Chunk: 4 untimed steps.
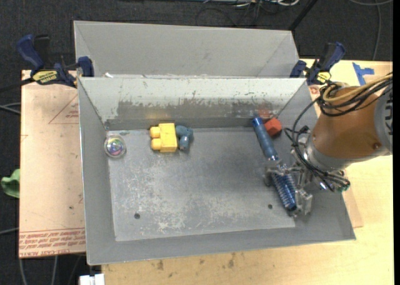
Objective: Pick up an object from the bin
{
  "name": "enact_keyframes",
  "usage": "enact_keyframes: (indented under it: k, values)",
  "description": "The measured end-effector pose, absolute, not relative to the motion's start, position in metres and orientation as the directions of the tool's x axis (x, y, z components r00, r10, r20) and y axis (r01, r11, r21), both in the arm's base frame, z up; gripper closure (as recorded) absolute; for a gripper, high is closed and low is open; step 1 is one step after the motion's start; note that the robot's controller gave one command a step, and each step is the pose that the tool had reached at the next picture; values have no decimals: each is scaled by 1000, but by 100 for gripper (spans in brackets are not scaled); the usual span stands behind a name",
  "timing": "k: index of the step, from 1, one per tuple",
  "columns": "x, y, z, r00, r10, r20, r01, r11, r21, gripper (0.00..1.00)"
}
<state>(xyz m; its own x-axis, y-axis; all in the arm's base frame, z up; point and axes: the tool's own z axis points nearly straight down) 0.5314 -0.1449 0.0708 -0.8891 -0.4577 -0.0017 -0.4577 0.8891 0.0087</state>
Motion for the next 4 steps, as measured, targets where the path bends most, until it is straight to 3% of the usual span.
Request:
enact_keyframes:
  k: [1,2,3,4]
  values:
    - [534,-147,68,-915,-403,2,-403,915,14,0]
    - [554,-148,63,-914,-403,43,-401,915,36,0]
    - [551,-148,62,-915,-401,51,-400,916,40,100]
    - [599,-145,69,-996,-90,-2,-90,996,4,100]
